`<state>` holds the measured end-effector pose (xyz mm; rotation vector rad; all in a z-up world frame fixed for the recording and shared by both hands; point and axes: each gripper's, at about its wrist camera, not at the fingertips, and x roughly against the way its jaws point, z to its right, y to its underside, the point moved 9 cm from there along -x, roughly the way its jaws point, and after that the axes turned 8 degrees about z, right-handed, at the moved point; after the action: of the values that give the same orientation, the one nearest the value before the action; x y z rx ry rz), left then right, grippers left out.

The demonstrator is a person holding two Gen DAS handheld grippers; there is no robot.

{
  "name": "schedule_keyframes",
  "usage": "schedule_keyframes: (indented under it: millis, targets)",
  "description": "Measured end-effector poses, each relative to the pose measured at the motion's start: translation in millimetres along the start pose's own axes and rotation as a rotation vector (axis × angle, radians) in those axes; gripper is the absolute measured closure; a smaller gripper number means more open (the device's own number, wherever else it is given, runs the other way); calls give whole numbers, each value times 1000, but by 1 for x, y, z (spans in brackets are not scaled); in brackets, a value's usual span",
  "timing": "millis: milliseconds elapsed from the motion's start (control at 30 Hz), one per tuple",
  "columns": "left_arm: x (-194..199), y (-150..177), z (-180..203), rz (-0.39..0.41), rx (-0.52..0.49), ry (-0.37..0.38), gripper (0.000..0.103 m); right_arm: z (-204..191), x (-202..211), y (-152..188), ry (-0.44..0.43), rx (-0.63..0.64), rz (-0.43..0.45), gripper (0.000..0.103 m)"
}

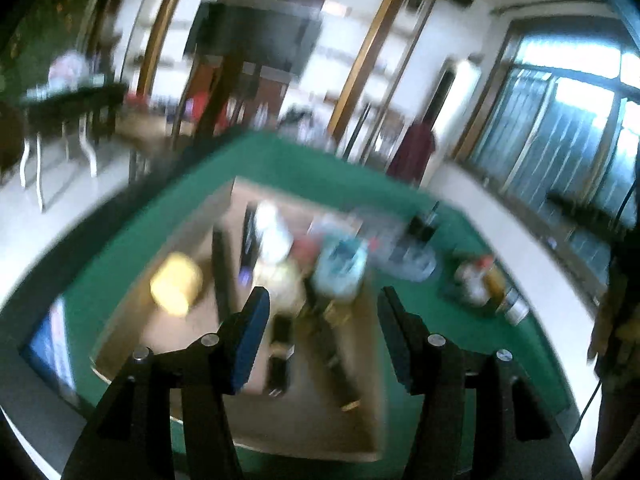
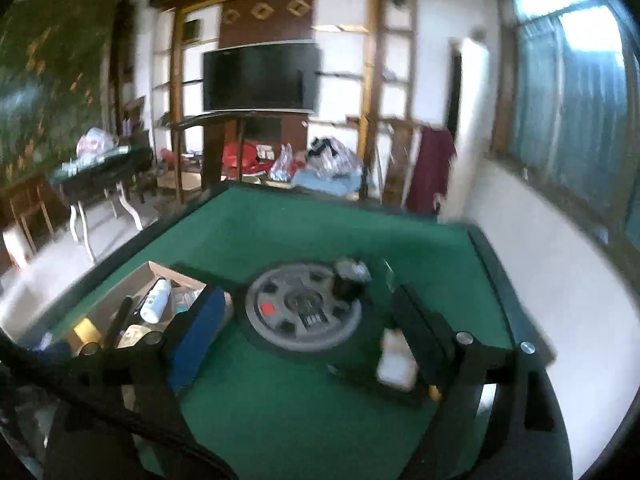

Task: Organize objects
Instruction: 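Lift both tools and move them back over the pile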

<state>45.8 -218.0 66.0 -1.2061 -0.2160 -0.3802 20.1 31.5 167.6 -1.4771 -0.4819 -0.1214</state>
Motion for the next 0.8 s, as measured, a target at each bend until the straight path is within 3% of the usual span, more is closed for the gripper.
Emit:
schedule_keyframes:
  millis: [100,233,400,567,633,700,767,800]
  targets:
    - [28,-31,31,129,-43,35,49,40,29,6,-51,-153,-19,17]
    - [52,-67,74,232,-71,86,49,80,67,0,-38,-254,21,17]
    - [86,-120,151,333,-71,238,49,121,128,-40,-72,-368,120,17]
    - [130,-182,213,425,-136,344,49,148,186,-95,-47,-360,212,17]
    - [148,-213,233,468,-200,347,43,159,201,-125,-2,-324,243,17]
    - [159,-243,248,519,-275,306,29,173,211,-154,73,-272,250,17]
    - [163,-262,255,551,-320,253,16,189,212,-174,141,-236,241,12]
    - [160,-271,257,547,-345,228,9,195,205,-181,173,-220,213,5]
